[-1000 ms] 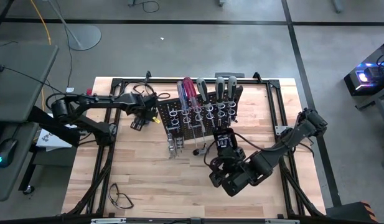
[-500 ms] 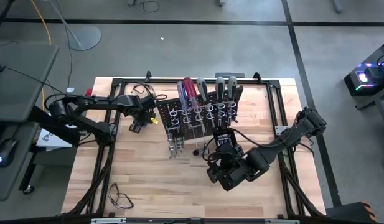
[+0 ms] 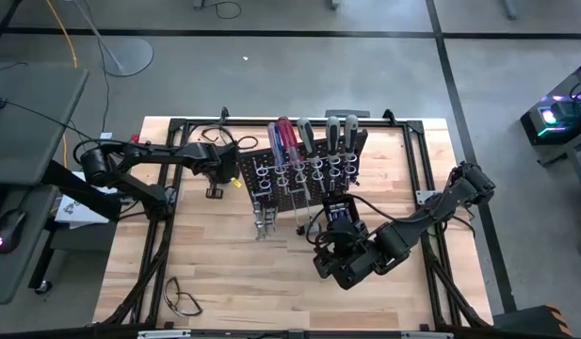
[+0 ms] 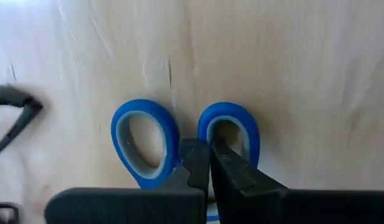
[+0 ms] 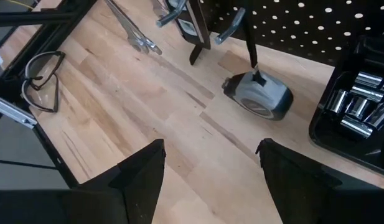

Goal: Hang tools onto peg board
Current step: Hang the blue scissors on the pegboard

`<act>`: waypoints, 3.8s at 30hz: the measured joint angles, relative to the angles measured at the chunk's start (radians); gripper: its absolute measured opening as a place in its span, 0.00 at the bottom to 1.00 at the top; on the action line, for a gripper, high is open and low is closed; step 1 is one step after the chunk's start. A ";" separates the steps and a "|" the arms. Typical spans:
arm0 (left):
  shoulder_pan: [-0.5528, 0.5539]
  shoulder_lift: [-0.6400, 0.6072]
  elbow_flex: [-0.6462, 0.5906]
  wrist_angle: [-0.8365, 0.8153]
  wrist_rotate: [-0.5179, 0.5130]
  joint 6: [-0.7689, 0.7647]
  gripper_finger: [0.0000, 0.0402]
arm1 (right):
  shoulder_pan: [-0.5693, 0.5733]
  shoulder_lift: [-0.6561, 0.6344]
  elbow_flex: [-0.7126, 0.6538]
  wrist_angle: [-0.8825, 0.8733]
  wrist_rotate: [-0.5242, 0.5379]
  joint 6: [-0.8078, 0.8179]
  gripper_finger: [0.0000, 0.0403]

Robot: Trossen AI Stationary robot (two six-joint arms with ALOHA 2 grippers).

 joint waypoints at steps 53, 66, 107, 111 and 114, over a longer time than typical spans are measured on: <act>0.131 0.210 0.117 -0.075 0.147 0.086 0.62 | -0.008 -0.016 0.000 0.009 0.084 0.152 0.63; 0.113 0.229 0.145 -0.117 0.163 -0.035 0.38 | 0.000 -0.016 0.000 0.025 0.101 0.120 0.63; 0.016 0.171 0.265 -0.009 0.157 -0.331 0.35 | 0.017 -0.015 0.000 -0.002 0.126 0.077 0.63; 0.009 0.230 0.265 -0.041 0.184 -0.368 0.37 | 0.012 -0.015 0.000 -0.008 0.113 0.077 0.63; 0.003 0.271 0.269 -0.027 0.141 -0.391 0.35 | 0.006 -0.015 0.000 -0.016 0.111 0.077 0.62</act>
